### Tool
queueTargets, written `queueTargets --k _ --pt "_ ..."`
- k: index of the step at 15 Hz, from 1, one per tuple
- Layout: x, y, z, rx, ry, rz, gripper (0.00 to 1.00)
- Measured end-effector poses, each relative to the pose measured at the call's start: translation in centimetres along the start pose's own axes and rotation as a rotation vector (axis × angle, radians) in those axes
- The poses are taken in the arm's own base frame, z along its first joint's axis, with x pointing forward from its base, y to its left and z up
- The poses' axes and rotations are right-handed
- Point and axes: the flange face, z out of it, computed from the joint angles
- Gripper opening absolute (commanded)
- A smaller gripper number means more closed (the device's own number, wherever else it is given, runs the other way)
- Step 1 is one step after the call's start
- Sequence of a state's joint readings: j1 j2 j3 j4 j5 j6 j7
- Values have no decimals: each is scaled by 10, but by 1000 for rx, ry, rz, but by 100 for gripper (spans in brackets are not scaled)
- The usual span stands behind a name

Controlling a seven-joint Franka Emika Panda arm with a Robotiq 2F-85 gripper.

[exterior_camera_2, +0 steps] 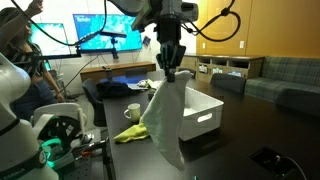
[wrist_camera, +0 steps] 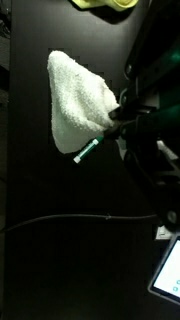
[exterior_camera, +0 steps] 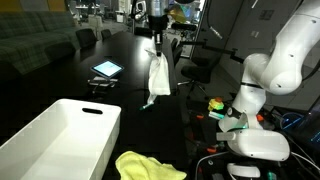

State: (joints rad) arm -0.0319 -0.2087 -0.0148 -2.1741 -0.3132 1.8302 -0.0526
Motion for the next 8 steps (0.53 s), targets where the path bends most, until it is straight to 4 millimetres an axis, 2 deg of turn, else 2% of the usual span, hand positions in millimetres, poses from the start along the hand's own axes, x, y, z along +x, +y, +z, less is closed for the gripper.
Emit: queueTargets --k 8 --pt "8 -18 -54 -31 101 -44 3"
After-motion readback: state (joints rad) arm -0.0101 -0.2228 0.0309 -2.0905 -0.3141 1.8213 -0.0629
